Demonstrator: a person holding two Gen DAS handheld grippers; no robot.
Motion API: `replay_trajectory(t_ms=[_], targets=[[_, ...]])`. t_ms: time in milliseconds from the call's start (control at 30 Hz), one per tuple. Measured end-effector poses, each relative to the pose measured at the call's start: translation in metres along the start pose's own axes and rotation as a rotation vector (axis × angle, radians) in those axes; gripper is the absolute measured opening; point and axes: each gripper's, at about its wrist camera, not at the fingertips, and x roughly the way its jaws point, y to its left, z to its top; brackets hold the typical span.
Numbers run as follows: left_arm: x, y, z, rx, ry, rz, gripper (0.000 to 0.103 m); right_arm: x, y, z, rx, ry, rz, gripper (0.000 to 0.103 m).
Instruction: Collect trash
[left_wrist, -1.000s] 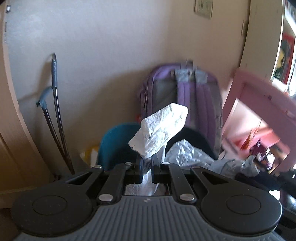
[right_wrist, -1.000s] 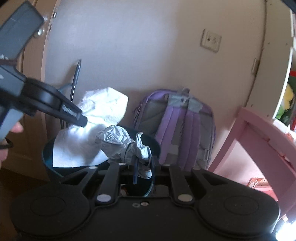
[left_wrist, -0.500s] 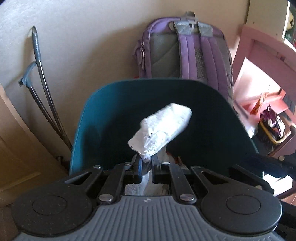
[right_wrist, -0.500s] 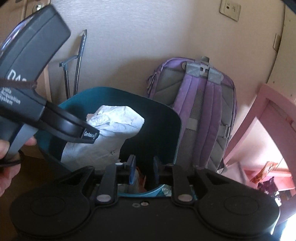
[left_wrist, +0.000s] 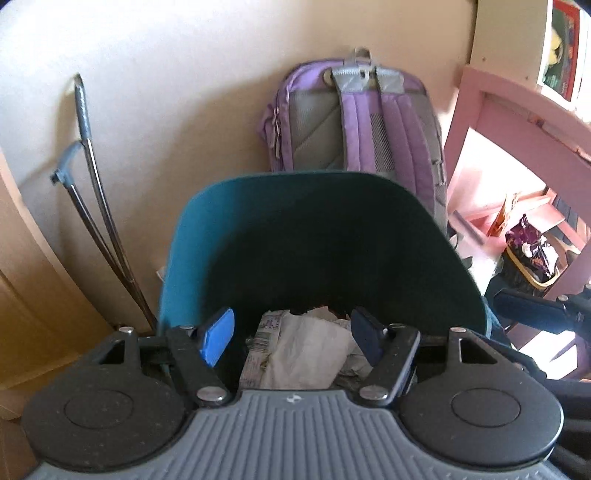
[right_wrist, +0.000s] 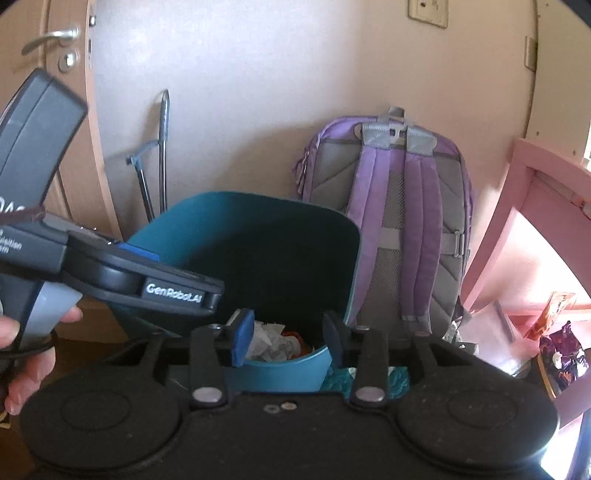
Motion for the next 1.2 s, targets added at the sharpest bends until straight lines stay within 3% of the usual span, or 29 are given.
replay_trajectory(t_ms=[500, 700, 867, 1200], targets=[[-0.122, 0.004, -0.024, -0.029, -0.212, -0.022, 0.079, -0.094, 0.007, -0.004, 0.057, -0.162, 0.023, 0.056], [-0.161, 0.006, -0.043, -0.034, -0.249, -0.027, 0.082, -0.131, 0.007, -0.008, 0.091, -0.218, 0.048, 0.058], [-0.189, 0.007, -0.060, -0.030, -0.305, 0.004, 0.100, -0.157, 0.010, -0.013, 0.108, -0.255, 0.080, 0.058], [-0.236, 0.010, -0.094, -0.057, -0.338, -0.027, 0.101, -0.199, 0.028, -0.029, 0.096, -0.280, 0.113, 0.059]])
